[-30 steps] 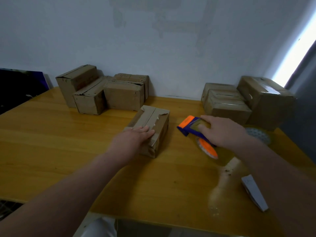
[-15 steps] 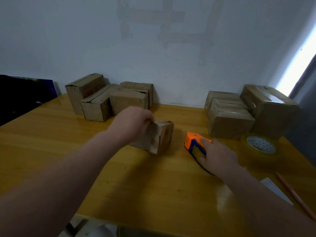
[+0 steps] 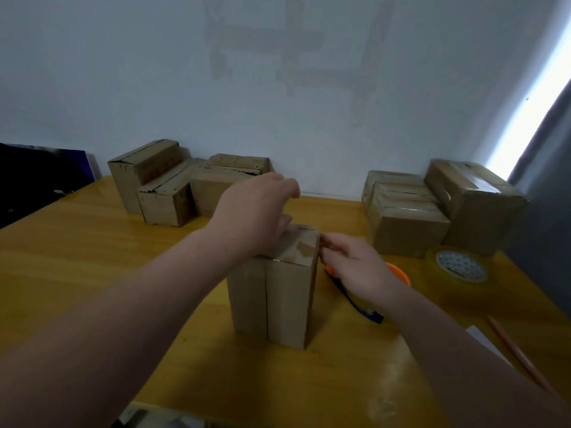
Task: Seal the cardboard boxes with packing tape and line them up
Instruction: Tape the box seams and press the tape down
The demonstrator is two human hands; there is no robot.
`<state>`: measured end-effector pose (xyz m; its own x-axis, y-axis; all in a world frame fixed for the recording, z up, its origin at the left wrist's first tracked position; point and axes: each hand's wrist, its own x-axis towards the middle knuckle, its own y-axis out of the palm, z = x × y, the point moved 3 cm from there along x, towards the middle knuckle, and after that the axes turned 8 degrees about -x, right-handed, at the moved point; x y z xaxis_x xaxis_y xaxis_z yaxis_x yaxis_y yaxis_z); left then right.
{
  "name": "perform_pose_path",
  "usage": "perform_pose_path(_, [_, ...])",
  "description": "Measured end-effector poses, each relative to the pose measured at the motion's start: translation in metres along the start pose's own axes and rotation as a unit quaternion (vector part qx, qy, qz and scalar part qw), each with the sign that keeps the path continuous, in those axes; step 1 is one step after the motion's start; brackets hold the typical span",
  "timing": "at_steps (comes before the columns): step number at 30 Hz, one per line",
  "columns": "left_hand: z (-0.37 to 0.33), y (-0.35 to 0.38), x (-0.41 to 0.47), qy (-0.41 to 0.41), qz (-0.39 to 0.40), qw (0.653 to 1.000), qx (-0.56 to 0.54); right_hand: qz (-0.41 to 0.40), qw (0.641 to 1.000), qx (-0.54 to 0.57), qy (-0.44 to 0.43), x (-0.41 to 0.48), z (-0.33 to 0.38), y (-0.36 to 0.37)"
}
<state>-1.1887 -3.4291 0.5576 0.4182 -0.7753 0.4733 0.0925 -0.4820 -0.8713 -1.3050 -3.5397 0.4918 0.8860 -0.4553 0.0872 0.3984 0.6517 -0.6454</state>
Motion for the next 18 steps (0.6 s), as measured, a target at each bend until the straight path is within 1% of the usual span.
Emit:
perform_pose_path(2, [-0.006, -0.006, -0.016, 0.013, -0.048, 0.999, -0.015, 0.0, 1.0, 0.018, -0.001, -0.002, 0.001, 0.001])
perform_pose_path(3, [-0.008, -0.007, -0.024, 0.018, -0.054, 0.998, -0.028, -0.003, 1.0, 0.031, 0.001, -0.003, 0.001, 0.001])
perform_pose_path(7, [-0.012, 0.008, -0.048, 0.028, 0.013, 0.996, -0.087, -0.007, 0.994, 0.108, 0.026, -0.006, -0.001, 0.006])
perform_pose_path(9, [-0.009, 0.015, -0.054, 0.028, 0.022, 0.993, -0.117, -0.012, 0.991, 0.13, 0.04, -0.007, -0.002, 0.008])
perform_pose_path(11, [-0.004, 0.02, -0.058, 0.034, 0.02, 0.993, -0.114, -0.023, 0.99, 0.131, 0.055, -0.007, -0.005, 0.009])
perform_pose_path(13, [-0.001, 0.023, -0.06, 0.046, 0.006, 0.994, -0.1, -0.057, 0.992, 0.102, 0.048, -0.008, -0.009, 0.008])
perform_pose_path(15, [-0.001, 0.023, -0.061, 0.058, -0.018, 0.994, -0.089, -0.087, 0.995, 0.047, 0.014, -0.015, -0.007, 0.01])
perform_pose_path(18, [-0.004, 0.025, -0.063, 0.067, -0.048, 0.995, -0.06, -0.071, 0.995, -0.062, -0.033, -0.027, -0.002, 0.029])
